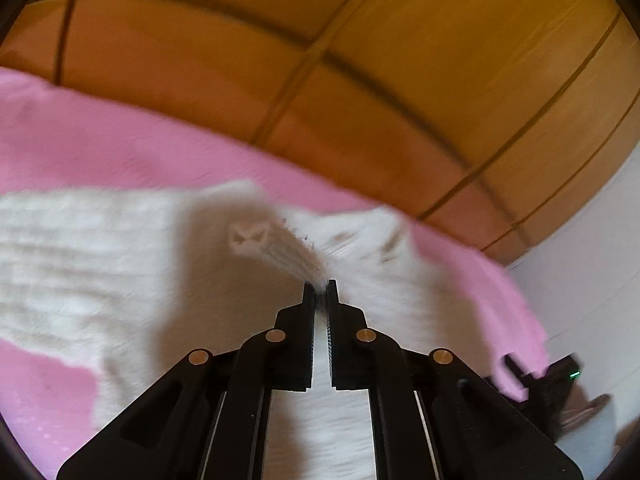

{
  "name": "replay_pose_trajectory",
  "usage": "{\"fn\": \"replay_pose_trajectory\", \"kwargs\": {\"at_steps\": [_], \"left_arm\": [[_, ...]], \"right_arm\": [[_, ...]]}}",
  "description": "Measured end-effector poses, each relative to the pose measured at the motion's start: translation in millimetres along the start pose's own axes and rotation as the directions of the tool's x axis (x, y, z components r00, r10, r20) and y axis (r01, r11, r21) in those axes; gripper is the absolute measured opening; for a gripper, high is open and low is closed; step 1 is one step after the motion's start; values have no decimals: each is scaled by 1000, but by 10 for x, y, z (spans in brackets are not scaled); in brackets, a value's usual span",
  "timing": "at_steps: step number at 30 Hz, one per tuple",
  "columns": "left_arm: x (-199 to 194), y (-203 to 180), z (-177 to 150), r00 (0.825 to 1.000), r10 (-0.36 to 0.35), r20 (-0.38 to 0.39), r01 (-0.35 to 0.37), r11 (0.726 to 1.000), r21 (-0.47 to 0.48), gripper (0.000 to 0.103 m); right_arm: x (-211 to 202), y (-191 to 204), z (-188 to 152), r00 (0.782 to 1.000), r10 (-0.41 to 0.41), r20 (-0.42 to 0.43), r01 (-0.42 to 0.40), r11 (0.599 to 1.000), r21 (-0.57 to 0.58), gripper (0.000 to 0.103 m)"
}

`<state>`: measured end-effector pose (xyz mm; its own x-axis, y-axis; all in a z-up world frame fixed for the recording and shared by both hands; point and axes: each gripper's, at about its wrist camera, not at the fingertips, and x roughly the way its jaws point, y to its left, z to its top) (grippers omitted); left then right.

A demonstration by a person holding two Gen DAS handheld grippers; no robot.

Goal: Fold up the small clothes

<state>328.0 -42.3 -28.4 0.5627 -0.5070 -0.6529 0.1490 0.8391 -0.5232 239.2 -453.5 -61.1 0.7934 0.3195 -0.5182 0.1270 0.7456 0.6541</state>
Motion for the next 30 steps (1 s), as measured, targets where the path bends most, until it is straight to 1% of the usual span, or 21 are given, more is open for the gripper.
{"fn": "replay_pose_trajectory", "kwargs": {"at_steps": [2,4,6,7,8,10,11,13,14,16,17,18,19,20,21,22,27,28,30], "left_arm": [[103,118,-100,998,37,-44,-37,999,2,4],[215,180,-202,996,49,-79,-49,999,1,4],[255,203,-235,996,53,-75,-53,999,-2,4],[242,211,-239,997,45,-60,-46,999,-6,4],[233,206,-228,998,37,-52,-38,999,-7,4],[229,186,-201,999,30,-41,-30,1000,-3,4],[203,188,-196,999,32,-36,-32,999,1,4],[217,138,-193,998,44,-37,-43,999,13,4],[216,127,-199,998,57,-36,-56,998,27,4],[236,101,-241,993,109,-37,-107,992,63,4],[254,119,-266,990,137,-45,-134,988,74,4],[294,140,-294,985,165,-53,-160,984,80,4],[319,148,-315,983,175,-54,-170,982,85,4],[338,146,-337,981,186,-47,-181,978,100,6],[341,145,-344,981,191,-42,-186,977,104,6],[347,148,-343,981,193,-38,-188,977,100,6],[329,194,-342,987,158,-31,-156,985,73,6],[286,215,-352,989,148,-29,-146,987,61,9],[206,216,-385,987,159,-22,-158,986,53,10]], "right_arm": [[-46,72,-41,999,-23,-33,22,999,-35,101],[-95,147,-84,996,-46,-75,40,996,-78,101],[-198,296,-138,991,-46,-129,26,988,-152,101],[-231,365,-150,990,-38,-139,12,984,-179,101],[-272,453,-152,990,-36,-135,6,977,-215,101],[-321,662,-106,995,-66,-77,41,956,-290,101],[-300,738,-66,996,-73,-55,53,950,-309,101],[-111,844,28,993,-109,-41,90,941,-327,101],[8,869,57,989,-147,-34,127,934,-334,101],[327,886,67,969,-247,-33,217,902,-373,101],[462,865,46,955,-293,-42,255,887,-384,100],[642,815,-12,936,-346,-67,294,870,-395,100],[751,774,-67,921,-382,-80,320,857,-404,100],[825,746,-130,909,-409,-73,345,840,-419,101],[849,745,-190,906,-421,-37,364,822,-437,101],[857,764,-197,903,-429,-24,376,816,-440,101],[883,766,-229,891,-453,-8,401,796,-454,101],[883,767,-237,890,-455,-6,403,794,-456,101],[885,763,-248,891,-454,-2,403,794,-454,101]]}}
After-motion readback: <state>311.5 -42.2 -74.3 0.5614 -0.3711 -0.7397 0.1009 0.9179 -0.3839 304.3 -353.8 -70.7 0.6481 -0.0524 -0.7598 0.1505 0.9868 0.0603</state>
